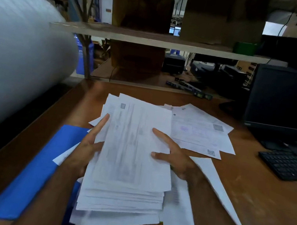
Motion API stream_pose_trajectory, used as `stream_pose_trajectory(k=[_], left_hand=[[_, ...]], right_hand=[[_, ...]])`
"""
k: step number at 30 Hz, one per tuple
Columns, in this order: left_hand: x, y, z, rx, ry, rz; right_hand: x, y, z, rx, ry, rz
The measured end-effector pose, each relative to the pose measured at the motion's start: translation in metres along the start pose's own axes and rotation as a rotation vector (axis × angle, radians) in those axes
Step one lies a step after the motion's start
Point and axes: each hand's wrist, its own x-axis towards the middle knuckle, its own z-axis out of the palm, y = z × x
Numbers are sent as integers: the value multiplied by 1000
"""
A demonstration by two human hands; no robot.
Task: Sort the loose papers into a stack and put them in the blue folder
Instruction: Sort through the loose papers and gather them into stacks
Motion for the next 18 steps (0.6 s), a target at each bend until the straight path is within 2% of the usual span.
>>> stream_pose_trajectory(k=[4,7,10,13,15,18], left_hand=[[4,10,5,-156,-86,-203],[12,-4,1,1,-119,-120],[20,-23,-3,36,-49,-87],[30,-33,-2,32,4,-88],[35,-39,-5,40,12,-113],[42,-43,-7,83,21,-119]], right_hand=[[2,8,4,-87,11,-53],[6,7,3,-237,19,-42],[20,2,-1,-456,33,-36],[40,3,-24,-525,230,8],[57,17,-54,-772,395,77],[76,36,-99,-1011,449,239]])
